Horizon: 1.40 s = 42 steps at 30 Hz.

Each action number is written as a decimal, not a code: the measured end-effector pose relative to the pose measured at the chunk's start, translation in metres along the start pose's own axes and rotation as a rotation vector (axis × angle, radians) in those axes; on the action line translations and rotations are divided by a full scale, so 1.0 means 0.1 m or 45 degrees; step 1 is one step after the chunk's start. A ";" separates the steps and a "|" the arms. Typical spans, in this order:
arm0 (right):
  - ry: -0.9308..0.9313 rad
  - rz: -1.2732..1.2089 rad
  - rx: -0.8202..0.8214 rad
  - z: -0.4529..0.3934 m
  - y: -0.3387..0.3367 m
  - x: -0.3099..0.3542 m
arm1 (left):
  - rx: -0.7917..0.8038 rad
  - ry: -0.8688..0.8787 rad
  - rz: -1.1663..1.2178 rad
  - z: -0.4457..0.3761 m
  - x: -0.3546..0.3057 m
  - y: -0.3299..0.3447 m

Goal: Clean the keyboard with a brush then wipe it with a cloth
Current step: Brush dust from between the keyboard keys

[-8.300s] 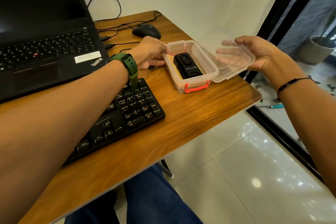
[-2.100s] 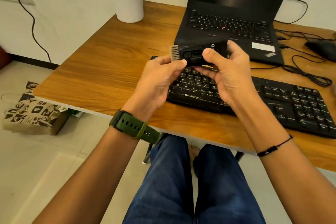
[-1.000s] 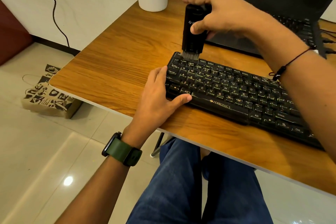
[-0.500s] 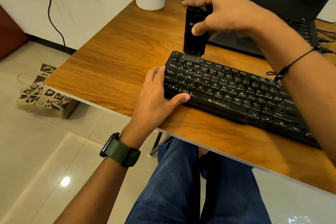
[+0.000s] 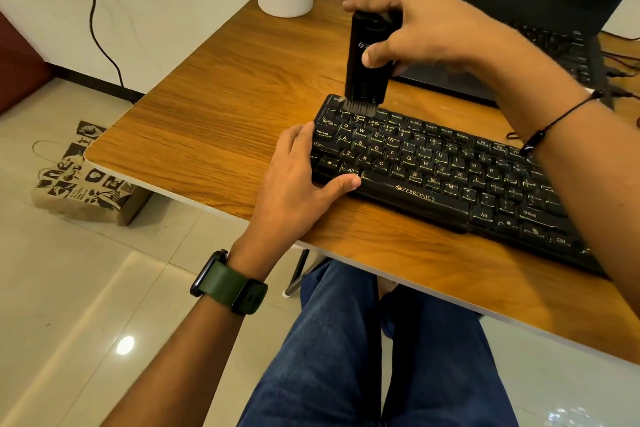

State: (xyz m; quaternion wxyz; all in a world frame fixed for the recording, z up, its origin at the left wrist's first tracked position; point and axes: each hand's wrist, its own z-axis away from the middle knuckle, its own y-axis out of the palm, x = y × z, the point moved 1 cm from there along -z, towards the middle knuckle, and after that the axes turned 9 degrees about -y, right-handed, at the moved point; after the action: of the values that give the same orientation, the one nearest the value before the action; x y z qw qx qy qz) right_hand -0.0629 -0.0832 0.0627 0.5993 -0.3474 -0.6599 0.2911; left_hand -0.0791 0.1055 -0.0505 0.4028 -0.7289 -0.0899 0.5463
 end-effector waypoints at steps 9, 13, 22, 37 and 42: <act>-0.068 -0.001 -0.120 -0.04 0.03 0.08 | -0.005 -0.011 -0.028 0.01 0.00 0.01; -0.067 0.011 -0.058 -0.04 0.09 0.07 | 0.003 -0.014 -0.056 0.01 -0.02 0.00; 0.045 -0.042 0.005 0.12 -0.21 -0.10 | 0.007 -0.039 -0.042 0.01 -0.02 0.00; 0.060 -0.044 -0.040 0.42 -0.28 -0.30 | 0.018 -0.039 -0.003 -0.01 -0.02 -0.02; -0.033 -0.053 -0.134 0.32 -0.18 -0.14 | 0.012 -0.048 -0.026 -0.01 -0.02 -0.01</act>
State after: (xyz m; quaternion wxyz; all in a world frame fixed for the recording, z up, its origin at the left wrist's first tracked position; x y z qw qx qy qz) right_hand -0.0956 -0.1040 0.0651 0.5776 -0.3609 -0.6890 0.2479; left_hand -0.0788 0.1051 -0.0483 0.4100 -0.7155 -0.1023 0.5563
